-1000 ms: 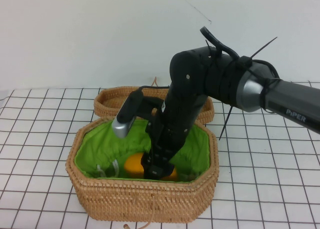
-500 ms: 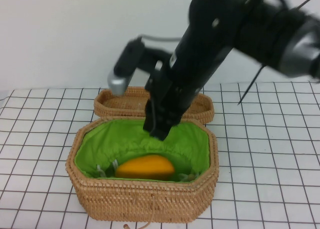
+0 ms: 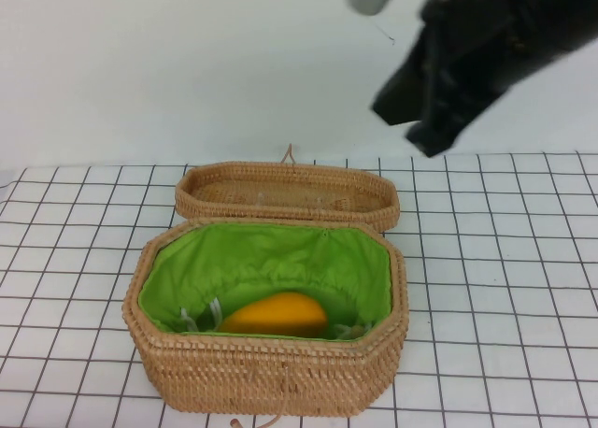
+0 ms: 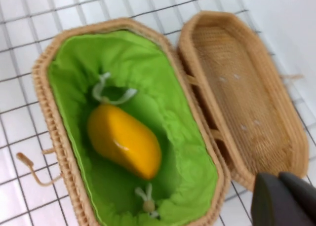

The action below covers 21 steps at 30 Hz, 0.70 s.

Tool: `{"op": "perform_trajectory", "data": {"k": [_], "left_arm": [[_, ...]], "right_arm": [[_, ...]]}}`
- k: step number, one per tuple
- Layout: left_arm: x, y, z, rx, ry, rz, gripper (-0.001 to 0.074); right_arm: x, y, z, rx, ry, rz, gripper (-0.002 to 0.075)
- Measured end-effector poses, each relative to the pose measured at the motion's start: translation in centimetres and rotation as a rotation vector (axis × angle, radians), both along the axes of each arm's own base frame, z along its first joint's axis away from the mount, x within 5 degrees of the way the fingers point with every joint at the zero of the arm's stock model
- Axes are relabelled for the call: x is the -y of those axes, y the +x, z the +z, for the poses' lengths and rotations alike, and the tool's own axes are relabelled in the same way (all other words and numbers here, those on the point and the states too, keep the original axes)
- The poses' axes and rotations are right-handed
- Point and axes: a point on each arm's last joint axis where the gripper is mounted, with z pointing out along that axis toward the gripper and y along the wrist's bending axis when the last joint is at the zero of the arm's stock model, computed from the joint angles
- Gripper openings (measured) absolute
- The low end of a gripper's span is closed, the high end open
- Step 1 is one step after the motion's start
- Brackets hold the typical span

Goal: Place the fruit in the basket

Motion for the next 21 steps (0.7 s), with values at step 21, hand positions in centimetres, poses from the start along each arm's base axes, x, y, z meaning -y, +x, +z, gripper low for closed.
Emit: {"op": "perform_trajectory", "data": {"k": [21], "left_arm": [[0.0, 0.0, 0.0, 0.0, 0.0, 0.0, -0.0003]], "right_arm": [[5.6, -7.7, -4.3, -0.309, -0.063, -0.143, 0.0004]]}}
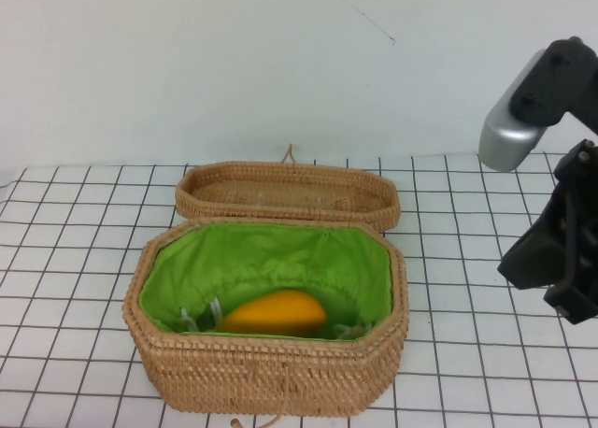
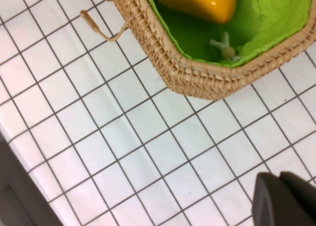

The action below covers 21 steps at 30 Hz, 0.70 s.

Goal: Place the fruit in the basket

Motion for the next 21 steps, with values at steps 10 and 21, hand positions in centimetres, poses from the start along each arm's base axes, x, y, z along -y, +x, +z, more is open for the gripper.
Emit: {"op": "perform_trajectory", "data": {"k": [10, 21], "left_arm": [[0.0, 0.0, 0.0, 0.0, 0.0, 0.0, -0.0003], [0.0, 0.0, 0.0, 0.0, 0.0, 0.0, -0.0003]], "right_arm": [[0.7, -0.5, 0.7, 0.063, -0.038, 0.017, 0.0001], [3.5, -3.6, 6.2, 0.463, 0.059, -0.048, 0.0001]]}}
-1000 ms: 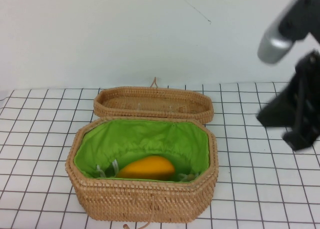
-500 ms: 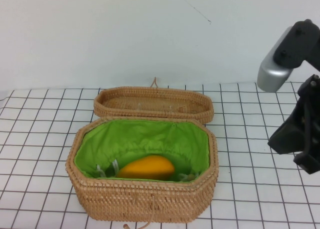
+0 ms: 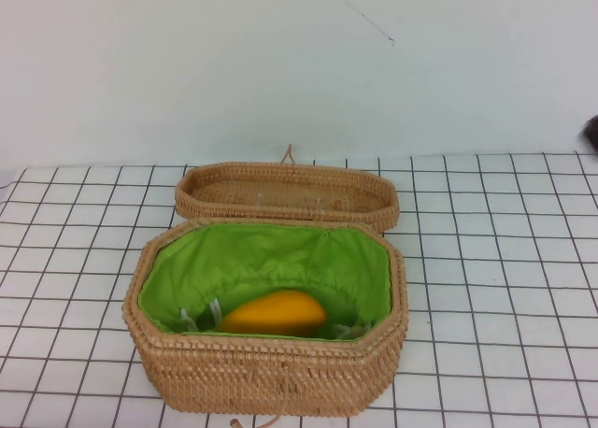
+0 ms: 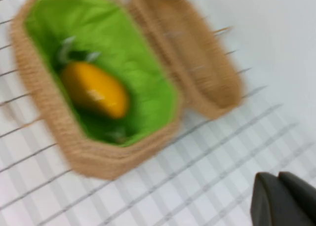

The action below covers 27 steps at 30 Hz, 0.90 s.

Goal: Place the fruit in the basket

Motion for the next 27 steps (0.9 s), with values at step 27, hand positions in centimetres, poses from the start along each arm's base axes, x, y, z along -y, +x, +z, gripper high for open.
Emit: {"op": "perform_trajectory", "data": {"k": [27], "left_arm": [[0.0, 0.0, 0.0, 0.0, 0.0, 0.0, -0.0003]], "right_arm": [[9.8, -12.6, -23.0, 0.523, 0.405, -0.604, 0.0]]}}
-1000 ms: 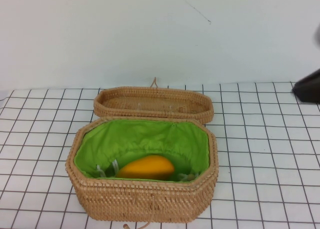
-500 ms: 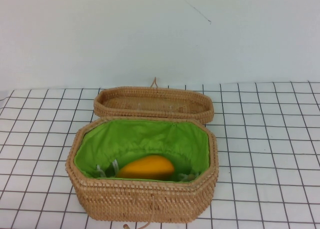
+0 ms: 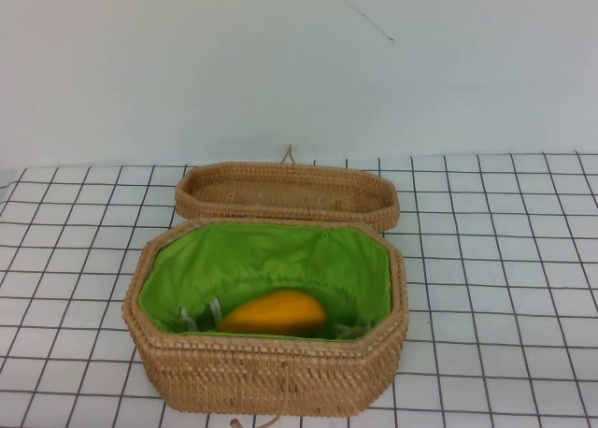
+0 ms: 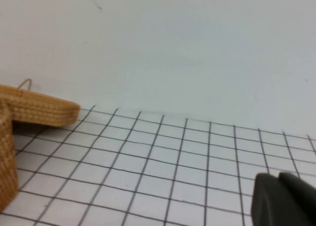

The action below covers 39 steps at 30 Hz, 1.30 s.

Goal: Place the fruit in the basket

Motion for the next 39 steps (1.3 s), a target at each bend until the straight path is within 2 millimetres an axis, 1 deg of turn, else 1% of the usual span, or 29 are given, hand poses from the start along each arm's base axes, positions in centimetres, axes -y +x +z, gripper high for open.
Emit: {"op": "perform_trajectory", "data": {"k": [2, 3, 6, 9, 13, 39], "left_arm": [[0.0, 0.0, 0.0, 0.0, 0.0, 0.0, -0.0002], [0.0, 0.0, 0.0, 0.0, 0.0, 0.0, -0.0003], [0.0, 0.0, 0.0, 0.0, 0.0, 0.0, -0.0003], [0.0, 0.0, 0.0, 0.0, 0.0, 0.0, -0.0003], [0.0, 0.0, 0.0, 0.0, 0.0, 0.0, -0.0003], [0.0, 0.0, 0.0, 0.0, 0.0, 0.0, -0.0003]], "right_arm": [[0.1, -0.3, -1.3, 0.01, 0.011, -0.026, 0.0], [0.2, -0.3, -1.5, 0.008, 0.02, -0.036, 0.0], [0.2, -0.3, -1.7, -0.017, 0.031, -0.043, 0.0], [0.0, -0.4, -2.5, -0.106, -0.061, -0.024, 0.0], [-0.1, -0.5, -3.1, -0.168, -0.068, -0.005, 0.0], [-0.2, -0.5, -3.2, -0.182, -0.065, 0.0, -0.0001]]}}
